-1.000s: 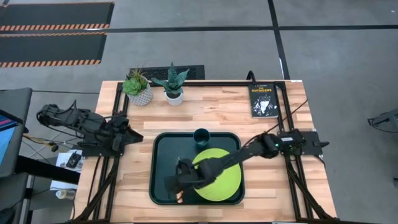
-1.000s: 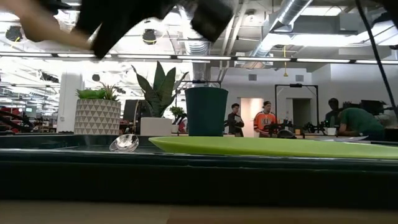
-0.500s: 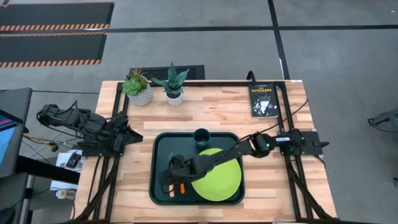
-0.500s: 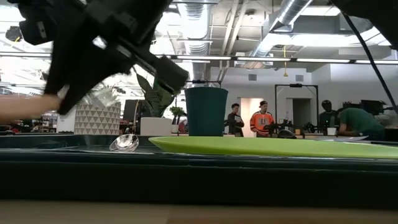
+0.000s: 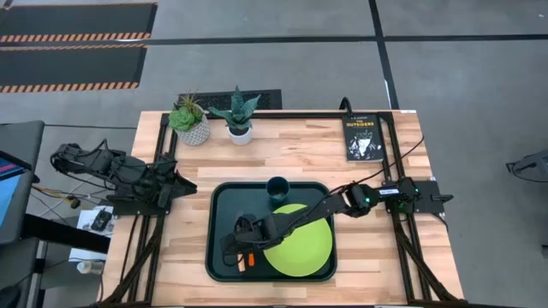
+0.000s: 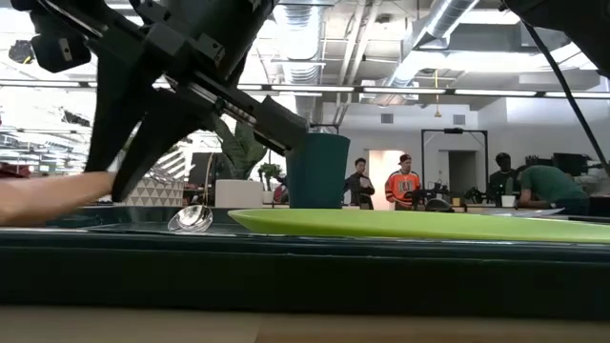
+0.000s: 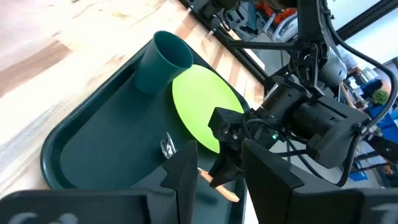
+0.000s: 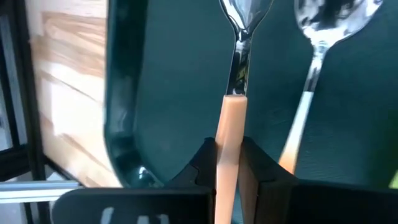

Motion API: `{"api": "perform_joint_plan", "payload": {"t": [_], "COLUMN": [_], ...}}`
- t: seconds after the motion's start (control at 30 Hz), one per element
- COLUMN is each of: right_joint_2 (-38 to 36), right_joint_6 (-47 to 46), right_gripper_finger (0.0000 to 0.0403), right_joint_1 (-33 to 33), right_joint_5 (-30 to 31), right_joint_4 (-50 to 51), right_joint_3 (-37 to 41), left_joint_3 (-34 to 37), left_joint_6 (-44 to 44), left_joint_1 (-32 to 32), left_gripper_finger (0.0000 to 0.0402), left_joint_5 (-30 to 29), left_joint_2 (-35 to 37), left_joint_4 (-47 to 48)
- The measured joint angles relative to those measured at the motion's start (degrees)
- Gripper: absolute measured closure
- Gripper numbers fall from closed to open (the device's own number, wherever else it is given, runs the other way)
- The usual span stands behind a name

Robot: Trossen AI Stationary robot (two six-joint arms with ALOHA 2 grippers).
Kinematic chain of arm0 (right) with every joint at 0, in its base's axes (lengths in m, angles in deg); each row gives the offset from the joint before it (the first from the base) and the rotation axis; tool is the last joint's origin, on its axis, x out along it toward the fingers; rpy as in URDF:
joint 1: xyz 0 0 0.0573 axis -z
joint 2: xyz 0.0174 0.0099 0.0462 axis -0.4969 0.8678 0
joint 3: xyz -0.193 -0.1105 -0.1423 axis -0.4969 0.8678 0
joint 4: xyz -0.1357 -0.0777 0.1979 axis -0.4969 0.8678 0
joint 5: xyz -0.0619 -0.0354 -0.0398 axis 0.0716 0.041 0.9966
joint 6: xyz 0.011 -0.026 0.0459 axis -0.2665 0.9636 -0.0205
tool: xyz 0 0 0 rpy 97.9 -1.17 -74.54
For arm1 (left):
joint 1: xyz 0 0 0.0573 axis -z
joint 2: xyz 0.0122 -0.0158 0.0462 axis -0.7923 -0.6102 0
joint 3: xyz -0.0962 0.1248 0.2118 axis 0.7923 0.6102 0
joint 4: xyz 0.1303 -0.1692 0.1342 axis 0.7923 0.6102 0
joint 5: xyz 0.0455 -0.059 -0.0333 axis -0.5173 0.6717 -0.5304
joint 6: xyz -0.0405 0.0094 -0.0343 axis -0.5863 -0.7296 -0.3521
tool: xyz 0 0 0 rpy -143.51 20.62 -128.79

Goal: Pick and place plate/cup/fork/spoon on tray
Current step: Put the light orange fork on the black tray to the left of the orange spoon

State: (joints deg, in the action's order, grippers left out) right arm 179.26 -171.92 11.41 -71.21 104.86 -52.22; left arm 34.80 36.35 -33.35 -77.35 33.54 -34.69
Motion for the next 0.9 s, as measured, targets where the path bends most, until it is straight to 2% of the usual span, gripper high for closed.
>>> {"api": "perform_joint_plan", "payload": {"t": [0.5,0.9], "right_joint_2": [0.0,-0.02], "right_joint_6": [1.89,2.73], "right_gripper_finger": [0.0333,0.033], "right_joint_1": [1.32,1.36], "right_joint_5": [0.04,0.0], "right_joint_4": [0.85,0.85], "right_joint_3": [0.0,0.0], "left_joint_3": [0.0,0.0], "left_joint_6": [0.02,0.02], "left_joint_1": [-0.02,-0.02], "left_gripper_finger": [0.0289,0.0289], "left_joint_5": [-0.97,-1.49], "left_joint_2": [0.0,0.0], "left_joint_4": [0.0,0.02]}}
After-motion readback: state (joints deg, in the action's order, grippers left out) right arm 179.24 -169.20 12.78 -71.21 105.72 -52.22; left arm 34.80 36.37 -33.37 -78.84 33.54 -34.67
